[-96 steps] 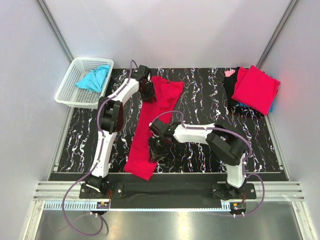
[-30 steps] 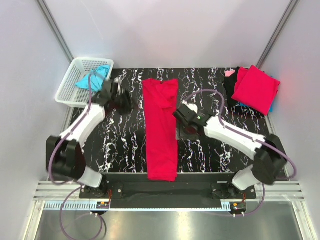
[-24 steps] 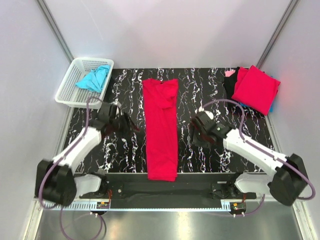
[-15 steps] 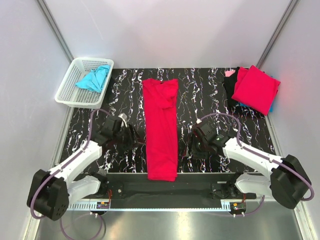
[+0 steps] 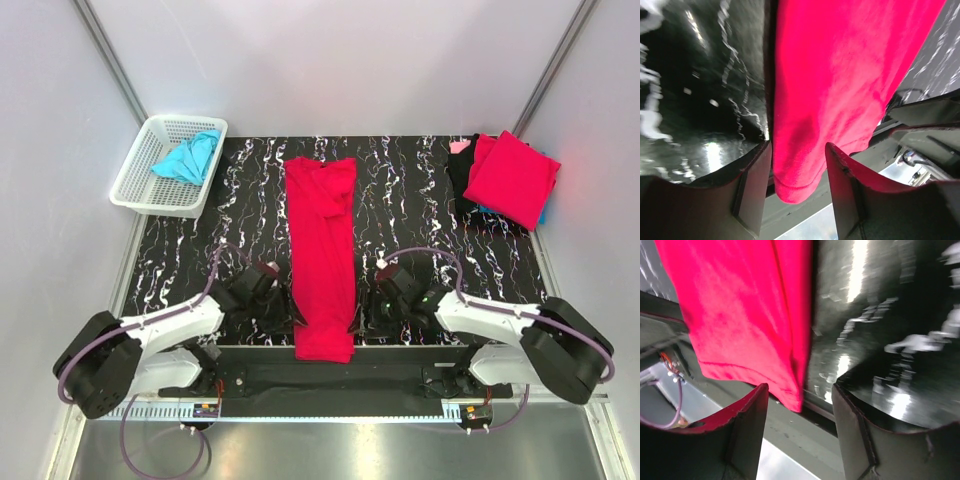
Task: Fold and stack the t-shirts
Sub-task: Fold the tshirt
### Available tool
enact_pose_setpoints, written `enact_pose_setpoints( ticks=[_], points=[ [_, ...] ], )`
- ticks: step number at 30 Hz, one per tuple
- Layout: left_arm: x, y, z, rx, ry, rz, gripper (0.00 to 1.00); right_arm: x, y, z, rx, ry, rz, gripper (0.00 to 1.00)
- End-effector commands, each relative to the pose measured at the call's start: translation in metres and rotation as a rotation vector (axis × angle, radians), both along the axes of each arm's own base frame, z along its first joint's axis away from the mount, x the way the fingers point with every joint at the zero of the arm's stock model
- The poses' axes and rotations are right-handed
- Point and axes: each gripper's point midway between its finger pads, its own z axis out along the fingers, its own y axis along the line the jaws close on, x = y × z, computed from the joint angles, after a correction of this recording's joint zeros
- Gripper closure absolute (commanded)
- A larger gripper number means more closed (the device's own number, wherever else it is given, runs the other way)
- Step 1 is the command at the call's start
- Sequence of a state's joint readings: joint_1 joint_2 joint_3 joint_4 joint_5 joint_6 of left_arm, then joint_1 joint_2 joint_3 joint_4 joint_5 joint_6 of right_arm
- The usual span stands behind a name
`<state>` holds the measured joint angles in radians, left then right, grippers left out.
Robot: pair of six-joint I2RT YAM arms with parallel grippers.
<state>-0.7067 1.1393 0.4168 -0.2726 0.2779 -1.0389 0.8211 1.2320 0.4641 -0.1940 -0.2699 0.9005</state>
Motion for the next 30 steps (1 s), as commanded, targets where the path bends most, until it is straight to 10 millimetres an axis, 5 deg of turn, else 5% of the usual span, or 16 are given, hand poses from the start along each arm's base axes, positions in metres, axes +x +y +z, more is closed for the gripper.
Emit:
enact_pose_setpoints(
  ticks=[1,18,30],
  points=[
    [0.003,-0.015,-0.001,-0.026,-0.017,0.03,0.49,-0.003,0.034,0.012,0.121,-0.023,0.04,0.4],
    [-0.029,-0.022,-0.005,-0.019,0.033,0.009,0.54,-0.014,0.042,-0.004,0.115,0.001,0.038,0.43],
    [-0.035,0.03,-0.012,0.177,0.027,0.133,0.6,-0.015,0.043,-0.013,0.095,0.017,0.042,0.44]
  ],
)
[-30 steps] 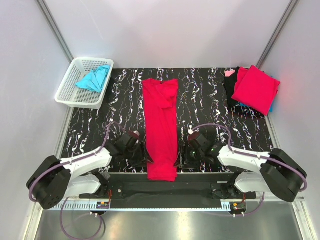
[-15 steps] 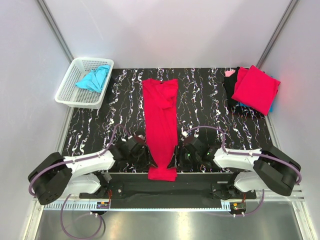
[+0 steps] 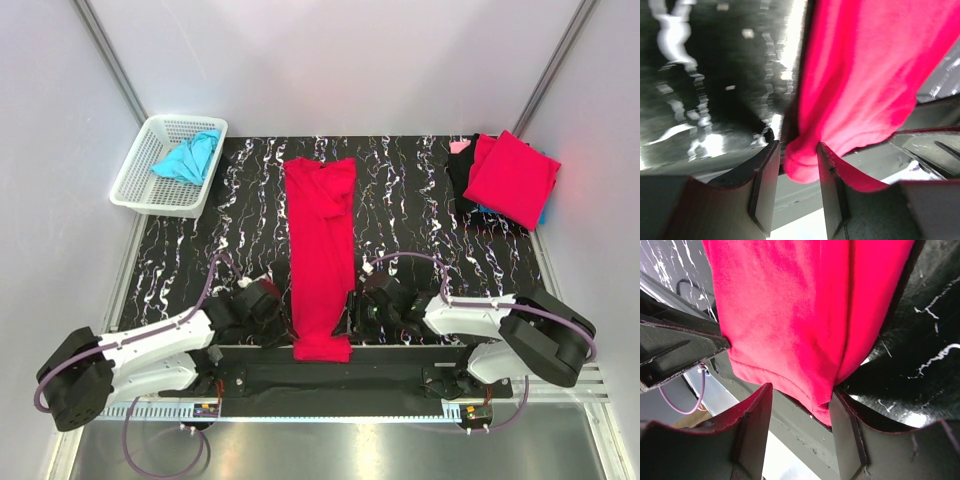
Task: Fold and stack the t-shirts
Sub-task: Fold the tshirt
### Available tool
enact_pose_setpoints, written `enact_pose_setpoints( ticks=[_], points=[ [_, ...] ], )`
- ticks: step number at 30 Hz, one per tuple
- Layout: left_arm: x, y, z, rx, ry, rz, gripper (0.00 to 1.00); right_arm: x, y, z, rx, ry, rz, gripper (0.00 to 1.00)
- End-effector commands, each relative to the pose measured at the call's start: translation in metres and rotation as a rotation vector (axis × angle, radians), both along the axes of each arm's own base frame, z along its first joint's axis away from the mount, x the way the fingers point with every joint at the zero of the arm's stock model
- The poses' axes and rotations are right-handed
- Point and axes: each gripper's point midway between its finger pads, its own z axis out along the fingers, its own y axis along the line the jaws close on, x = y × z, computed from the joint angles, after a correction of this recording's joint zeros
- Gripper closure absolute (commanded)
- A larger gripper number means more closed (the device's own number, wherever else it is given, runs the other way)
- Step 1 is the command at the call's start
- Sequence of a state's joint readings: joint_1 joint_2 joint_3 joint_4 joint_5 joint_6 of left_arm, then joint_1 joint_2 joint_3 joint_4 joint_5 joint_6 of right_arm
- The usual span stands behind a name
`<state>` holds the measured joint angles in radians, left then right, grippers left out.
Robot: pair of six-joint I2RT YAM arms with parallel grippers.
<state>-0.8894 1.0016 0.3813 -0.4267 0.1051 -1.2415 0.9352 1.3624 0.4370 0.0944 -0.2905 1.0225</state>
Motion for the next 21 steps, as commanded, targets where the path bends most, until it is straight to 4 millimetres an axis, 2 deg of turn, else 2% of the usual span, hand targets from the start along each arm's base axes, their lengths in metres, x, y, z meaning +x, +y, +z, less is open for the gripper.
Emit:
enact_pose_setpoints(
  ticks=[1,7,14,21],
  points=[
    [-0.002,0.021,-0.008,0.087,0.001,0.051,0.6,-0.004,-0.003,-0.011,-0.036,0.009,0.009,0.44],
    [-0.006,0.019,-0.009,0.075,0.01,0.027,0.6,-0.005,-0.001,-0.009,-0.033,0.009,0.013,0.45],
    [-0.009,-0.003,0.011,-0.028,-0.009,-0.053,0.57,-0.011,-0.01,-0.008,-0.064,0.015,-0.005,0.46],
    [-0.01,-0.029,0.036,-0.211,-0.051,-0.102,0.54,-0.018,-0.017,-0.014,-0.084,0.023,-0.004,0.46]
  ],
)
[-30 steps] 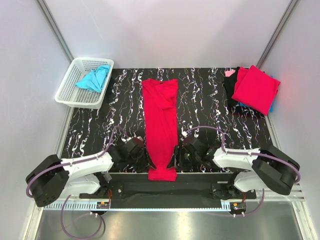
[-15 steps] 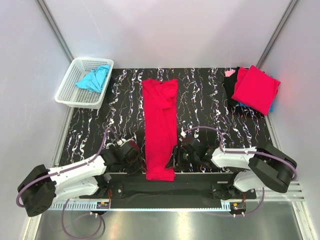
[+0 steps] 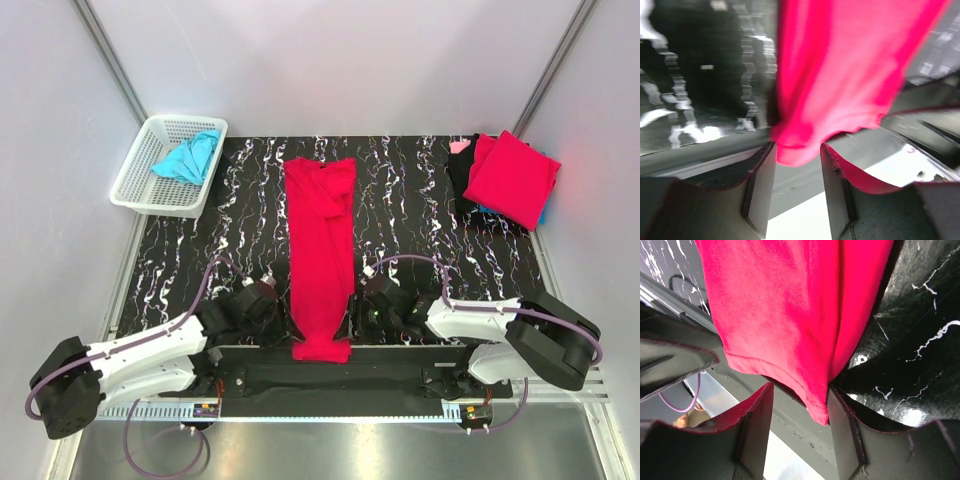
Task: Fold and stack the t-shirts
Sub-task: Fold the tshirt
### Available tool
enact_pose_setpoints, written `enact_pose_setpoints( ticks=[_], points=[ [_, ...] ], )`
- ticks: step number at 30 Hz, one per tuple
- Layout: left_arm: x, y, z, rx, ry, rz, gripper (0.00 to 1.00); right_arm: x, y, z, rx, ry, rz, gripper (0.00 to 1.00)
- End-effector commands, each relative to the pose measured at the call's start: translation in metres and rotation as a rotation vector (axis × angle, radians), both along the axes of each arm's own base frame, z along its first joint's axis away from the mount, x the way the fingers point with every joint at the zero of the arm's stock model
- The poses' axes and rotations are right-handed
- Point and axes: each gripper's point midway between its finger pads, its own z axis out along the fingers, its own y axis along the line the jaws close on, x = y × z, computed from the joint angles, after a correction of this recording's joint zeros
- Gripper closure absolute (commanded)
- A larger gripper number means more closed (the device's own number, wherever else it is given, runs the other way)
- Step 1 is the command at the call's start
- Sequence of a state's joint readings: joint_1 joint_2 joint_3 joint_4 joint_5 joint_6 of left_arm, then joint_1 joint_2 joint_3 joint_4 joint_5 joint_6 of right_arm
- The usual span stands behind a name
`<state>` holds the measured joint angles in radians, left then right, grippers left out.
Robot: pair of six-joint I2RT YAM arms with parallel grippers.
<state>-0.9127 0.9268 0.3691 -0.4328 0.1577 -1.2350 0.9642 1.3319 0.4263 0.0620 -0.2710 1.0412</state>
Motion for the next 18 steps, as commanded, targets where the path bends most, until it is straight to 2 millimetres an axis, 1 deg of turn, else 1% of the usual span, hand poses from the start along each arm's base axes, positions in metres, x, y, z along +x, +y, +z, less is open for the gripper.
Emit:
enact_pose_setpoints(
  ticks=[1,4,8,11,14,18],
  points=[
    [0.003,-0.024,0.028,-0.161,-0.058,-0.047,0.54,-0.009,-0.013,-0.015,-0.074,0.017,-0.003,0.46],
    [0.003,-0.024,0.028,-0.164,-0.06,-0.045,0.53,-0.012,-0.011,-0.017,-0.08,0.019,0.008,0.46],
    [-0.001,-0.021,0.015,-0.128,-0.031,-0.048,0.53,-0.017,-0.009,-0.018,-0.087,0.03,0.014,0.46],
    [-0.002,-0.017,0.005,-0.093,-0.015,-0.04,0.53,-0.024,-0.012,-0.023,-0.103,0.041,0.014,0.46],
    [-0.004,-0.013,-0.005,-0.054,0.0,-0.029,0.53,-0.026,-0.013,-0.027,-0.114,0.045,0.015,0.46],
    [-0.006,-0.007,-0.017,-0.013,0.023,-0.014,0.54,-0.027,-0.009,-0.028,-0.121,0.046,0.023,0.46]
  ],
)
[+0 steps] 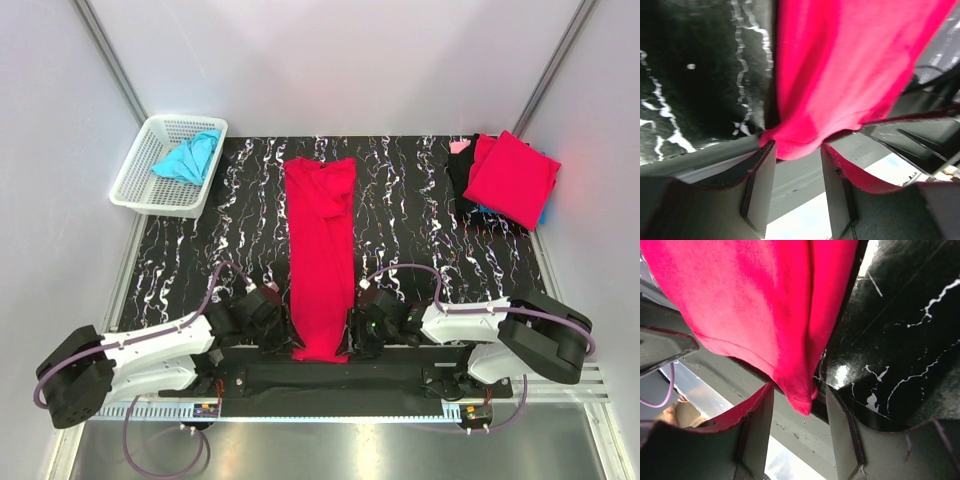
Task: Fold and stack the t-shirts
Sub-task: Fold the tshirt
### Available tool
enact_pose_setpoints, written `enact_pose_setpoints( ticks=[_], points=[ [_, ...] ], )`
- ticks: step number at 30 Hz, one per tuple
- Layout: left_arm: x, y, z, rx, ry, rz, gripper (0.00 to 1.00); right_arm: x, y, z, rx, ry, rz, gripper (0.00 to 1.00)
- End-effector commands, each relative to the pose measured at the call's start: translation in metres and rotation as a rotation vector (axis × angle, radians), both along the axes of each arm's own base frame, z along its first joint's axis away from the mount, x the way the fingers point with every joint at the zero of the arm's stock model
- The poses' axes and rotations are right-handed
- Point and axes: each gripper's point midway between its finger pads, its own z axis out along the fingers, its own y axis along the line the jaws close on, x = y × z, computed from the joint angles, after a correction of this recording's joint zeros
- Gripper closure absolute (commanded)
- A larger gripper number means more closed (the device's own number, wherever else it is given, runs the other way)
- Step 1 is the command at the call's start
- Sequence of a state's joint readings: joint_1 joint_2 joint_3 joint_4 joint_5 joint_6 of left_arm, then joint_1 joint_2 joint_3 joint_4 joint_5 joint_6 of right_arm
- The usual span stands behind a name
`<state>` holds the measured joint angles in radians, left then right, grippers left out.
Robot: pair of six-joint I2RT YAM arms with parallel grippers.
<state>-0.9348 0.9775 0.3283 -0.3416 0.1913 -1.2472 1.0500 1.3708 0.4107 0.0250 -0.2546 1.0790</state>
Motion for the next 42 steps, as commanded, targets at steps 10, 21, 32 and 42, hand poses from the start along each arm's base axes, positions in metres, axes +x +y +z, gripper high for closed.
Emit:
enact_pose_setpoints(
  ticks=[10,21,32,42],
  points=[
    [-0.004,0.02,-0.022,0.124,0.009,0.036,0.56,0.0,0.006,-0.013,-0.055,-0.023,0.003,0.47],
    [0.015,0.014,-0.018,0.105,-0.124,0.017,0.56,0.006,0.01,-0.012,-0.051,-0.056,0.005,0.48],
    [0.014,0.002,-0.017,0.007,-0.138,0.009,1.0,0.009,0.01,-0.002,-0.045,-0.08,0.001,0.87],
    [0.015,-0.006,-0.002,-0.048,-0.153,-0.001,1.0,0.012,0.006,0.021,-0.051,-0.118,0.006,1.0]
  ],
)
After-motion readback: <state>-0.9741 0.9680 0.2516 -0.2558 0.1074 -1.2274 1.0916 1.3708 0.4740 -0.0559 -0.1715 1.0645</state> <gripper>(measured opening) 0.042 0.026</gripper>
